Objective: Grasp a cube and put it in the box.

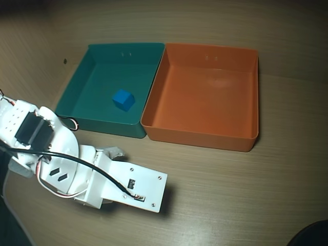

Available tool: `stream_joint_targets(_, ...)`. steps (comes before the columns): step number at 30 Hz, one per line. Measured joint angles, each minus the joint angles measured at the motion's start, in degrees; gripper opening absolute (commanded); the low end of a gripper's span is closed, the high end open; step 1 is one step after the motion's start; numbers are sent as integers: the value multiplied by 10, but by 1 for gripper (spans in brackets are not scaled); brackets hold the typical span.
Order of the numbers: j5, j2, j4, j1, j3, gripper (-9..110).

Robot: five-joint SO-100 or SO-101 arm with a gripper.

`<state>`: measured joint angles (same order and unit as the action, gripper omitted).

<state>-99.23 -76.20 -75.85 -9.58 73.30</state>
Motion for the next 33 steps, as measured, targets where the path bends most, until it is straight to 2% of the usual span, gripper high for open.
stream_joint_targets(26, 0, 126, 0, -4, -6, 40)
stream_joint_targets(33, 0, 126, 64, -4, -6, 40)
